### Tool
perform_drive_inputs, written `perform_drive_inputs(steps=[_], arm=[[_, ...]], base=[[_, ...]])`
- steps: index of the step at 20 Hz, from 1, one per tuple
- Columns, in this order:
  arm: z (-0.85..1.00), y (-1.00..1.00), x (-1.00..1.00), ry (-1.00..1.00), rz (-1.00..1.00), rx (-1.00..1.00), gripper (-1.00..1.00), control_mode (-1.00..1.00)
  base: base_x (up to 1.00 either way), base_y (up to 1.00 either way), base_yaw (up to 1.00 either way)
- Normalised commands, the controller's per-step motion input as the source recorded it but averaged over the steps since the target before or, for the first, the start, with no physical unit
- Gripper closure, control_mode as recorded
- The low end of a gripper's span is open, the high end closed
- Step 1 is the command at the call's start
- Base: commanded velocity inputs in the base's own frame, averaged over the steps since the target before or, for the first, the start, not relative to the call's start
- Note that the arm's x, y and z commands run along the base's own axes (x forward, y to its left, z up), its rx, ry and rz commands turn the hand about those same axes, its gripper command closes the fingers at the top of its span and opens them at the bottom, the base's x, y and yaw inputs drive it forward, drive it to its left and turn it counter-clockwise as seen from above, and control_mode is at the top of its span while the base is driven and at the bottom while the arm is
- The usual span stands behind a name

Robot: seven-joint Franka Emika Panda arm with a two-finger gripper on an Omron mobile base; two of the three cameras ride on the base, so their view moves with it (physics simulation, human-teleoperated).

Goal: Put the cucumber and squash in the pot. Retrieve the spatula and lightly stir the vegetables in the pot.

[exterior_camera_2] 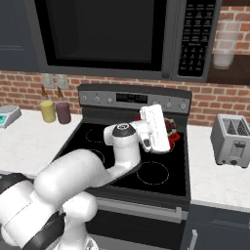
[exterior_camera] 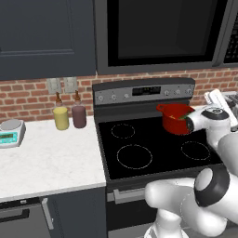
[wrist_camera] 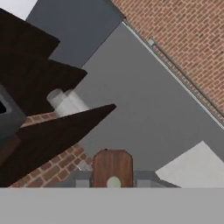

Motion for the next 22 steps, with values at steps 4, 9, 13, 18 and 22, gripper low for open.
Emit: perform_drive_inputs(steps=[4, 9, 13, 18, 22], arm=[[0.19, -0.11, 0.69, 0.29, 0.0, 0.0, 1.0, -1.0], [0.16, 0.0, 0.63, 0.32, 0.0, 0.0, 1.0, -1.0], [0.3, 0.0, 0.26, 0.11, 0.0, 0.0, 1.0, -1.0], [0.64, 0.0, -0.02, -0.01, 0.0, 0.0, 1.0, -1.0], [0.47, 0.0, 0.07, 0.0, 0.0, 0.0, 1.0, -1.0]], base=[[0.0, 0.0, 0.0], [0.0, 0.0, 0.0], [0.0, 0.0, 0.0], [0.0, 0.0, 0.0], [0.0, 0.0, 0.0]])
